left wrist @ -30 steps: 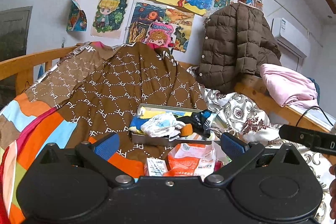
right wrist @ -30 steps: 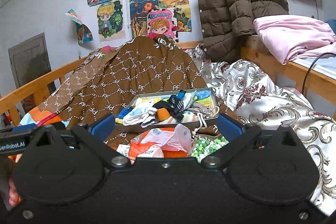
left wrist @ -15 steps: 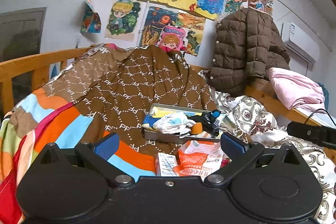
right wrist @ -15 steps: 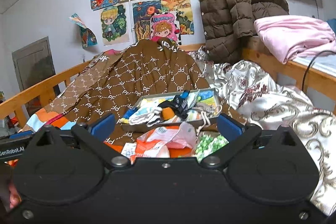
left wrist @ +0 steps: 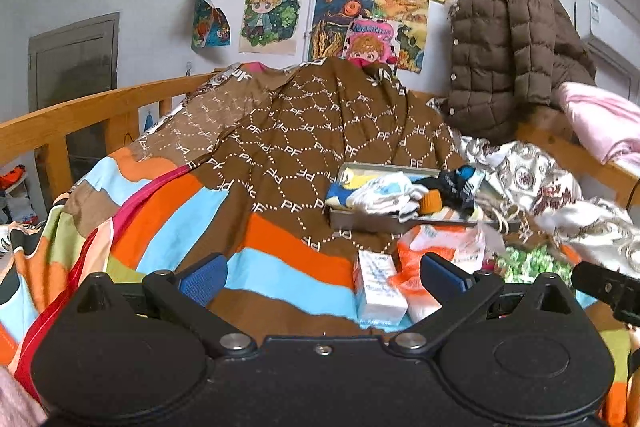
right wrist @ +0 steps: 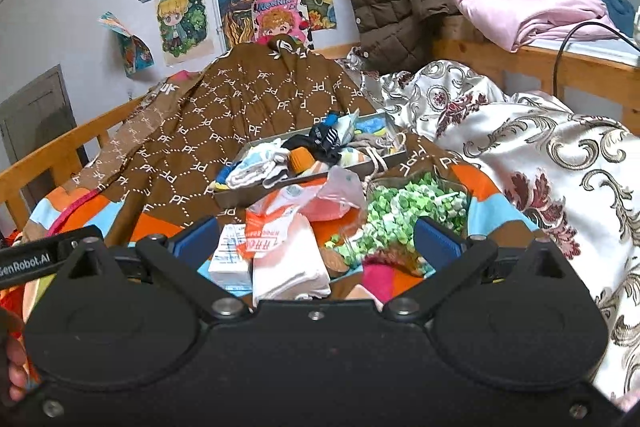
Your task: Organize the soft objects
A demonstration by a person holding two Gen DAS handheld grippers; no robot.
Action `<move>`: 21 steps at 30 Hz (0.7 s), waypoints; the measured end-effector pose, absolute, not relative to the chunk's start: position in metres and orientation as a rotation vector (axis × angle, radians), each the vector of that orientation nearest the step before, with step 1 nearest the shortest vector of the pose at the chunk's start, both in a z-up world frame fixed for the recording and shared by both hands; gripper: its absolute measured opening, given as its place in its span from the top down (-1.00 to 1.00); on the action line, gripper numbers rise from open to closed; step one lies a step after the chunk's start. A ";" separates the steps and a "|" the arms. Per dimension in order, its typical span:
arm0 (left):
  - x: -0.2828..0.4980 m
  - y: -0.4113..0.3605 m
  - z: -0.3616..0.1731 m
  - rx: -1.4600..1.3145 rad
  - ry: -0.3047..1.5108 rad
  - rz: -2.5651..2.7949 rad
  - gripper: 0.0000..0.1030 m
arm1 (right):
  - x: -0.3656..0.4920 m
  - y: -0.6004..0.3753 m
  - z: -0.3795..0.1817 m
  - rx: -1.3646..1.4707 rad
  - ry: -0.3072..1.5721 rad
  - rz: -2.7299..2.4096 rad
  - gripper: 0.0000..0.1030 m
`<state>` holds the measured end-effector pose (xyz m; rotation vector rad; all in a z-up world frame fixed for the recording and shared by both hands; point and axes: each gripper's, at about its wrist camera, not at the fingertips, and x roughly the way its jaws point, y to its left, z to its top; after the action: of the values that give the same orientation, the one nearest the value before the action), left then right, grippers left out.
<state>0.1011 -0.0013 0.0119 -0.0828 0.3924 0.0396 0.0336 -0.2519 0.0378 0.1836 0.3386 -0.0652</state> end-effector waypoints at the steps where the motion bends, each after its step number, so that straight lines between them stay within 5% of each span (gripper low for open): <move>1: 0.099 -0.003 0.010 -0.076 0.398 0.038 -0.98 | 0.034 -0.251 0.037 0.177 0.341 -0.068 -0.99; 21: 0.103 -0.001 -0.008 -0.080 0.504 0.137 -0.98 | 0.056 -0.253 0.013 0.154 0.480 -0.117 -0.99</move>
<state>0.1029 -0.0008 -0.0081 -0.0797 0.5044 0.1369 0.0561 -0.2528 0.0126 0.1541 0.4795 -0.1168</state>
